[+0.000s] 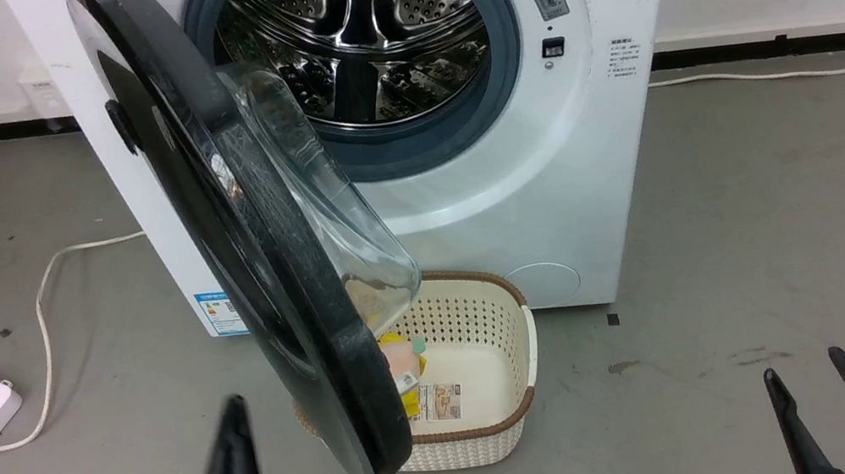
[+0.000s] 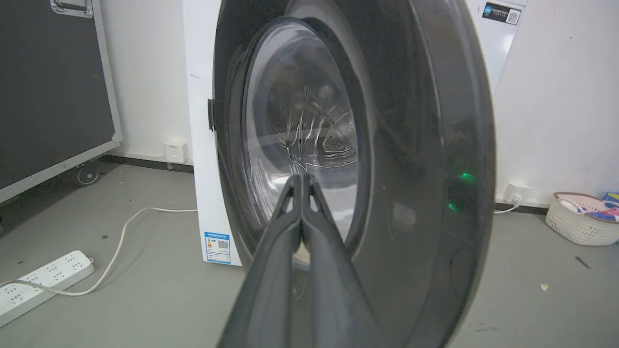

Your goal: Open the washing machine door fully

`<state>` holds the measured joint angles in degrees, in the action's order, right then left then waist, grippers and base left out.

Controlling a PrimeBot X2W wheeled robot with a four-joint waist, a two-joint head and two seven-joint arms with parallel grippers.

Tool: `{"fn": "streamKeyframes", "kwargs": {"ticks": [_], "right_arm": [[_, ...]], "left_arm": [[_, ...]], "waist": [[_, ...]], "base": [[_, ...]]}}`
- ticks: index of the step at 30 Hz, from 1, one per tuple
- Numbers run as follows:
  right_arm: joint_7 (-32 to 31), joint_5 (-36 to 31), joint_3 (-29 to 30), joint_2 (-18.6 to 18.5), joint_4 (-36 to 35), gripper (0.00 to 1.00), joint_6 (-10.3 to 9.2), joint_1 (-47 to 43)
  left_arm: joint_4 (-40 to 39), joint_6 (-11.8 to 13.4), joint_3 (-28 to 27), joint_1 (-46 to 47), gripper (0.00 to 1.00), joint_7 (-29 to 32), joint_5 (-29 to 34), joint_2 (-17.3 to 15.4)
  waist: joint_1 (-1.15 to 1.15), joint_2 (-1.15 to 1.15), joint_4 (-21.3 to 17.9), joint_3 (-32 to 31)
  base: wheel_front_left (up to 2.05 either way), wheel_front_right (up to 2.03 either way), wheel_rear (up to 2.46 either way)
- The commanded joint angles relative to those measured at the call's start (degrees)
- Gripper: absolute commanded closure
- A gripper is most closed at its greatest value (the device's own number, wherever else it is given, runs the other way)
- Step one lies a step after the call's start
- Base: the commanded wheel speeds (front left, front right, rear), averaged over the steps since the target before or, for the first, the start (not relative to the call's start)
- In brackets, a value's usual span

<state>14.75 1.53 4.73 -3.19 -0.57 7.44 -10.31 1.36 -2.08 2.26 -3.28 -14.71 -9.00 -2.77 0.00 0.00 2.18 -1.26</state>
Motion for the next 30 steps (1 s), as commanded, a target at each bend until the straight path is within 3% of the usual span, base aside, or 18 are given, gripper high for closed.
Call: {"fn": "streamKeyframes", "kwargs": {"ticks": [1,9,15,21,30], "right_arm": [[0.25,0.17,-0.08,0.31,0.05,0.0,0.05,0.29],[0.25,1.08,-0.24,0.31,0.61,0.0,0.05,0.6],[0.25,1.8,-0.59,0.31,1.47,0.0,0.05,0.94],[0.25,2.51,-1.19,0.31,1.91,0.0,0.05,1.14],[0.25,3.31,-0.49,0.31,1.87,0.0,0.05,1.08]], "left_arm": [[-0.79,0.44,-0.36,0.77,1.0,-0.29,-0.75,-0.1],[-14.46,3.16,-5.02,8.41,1.0,-0.29,-4.2,-0.1],[-21.72,3.36,-1.22,15.28,1.0,-0.29,-1.93,-0.1],[-16.81,1.37,8.52,14.02,1.0,2.26,-0.25,-0.1],[-4.12,1.93,18.74,8.72,1.0,9.03,-3.31,-0.1]], "waist": [[0.0,0.0,-0.02,0.04],[0.0,0.0,0.12,0.11],[0.0,0.0,-0.11,-0.24],[0.0,0.0,-0.77,-0.34],[0.0,0.0,-0.97,0.5]], "base": [[0.0,0.0,0.0],[0.0,0.0,0.0],[0.0,0.0,0.0],[0.0,0.0,0.0],[0.0,0.0,0.0]]}}
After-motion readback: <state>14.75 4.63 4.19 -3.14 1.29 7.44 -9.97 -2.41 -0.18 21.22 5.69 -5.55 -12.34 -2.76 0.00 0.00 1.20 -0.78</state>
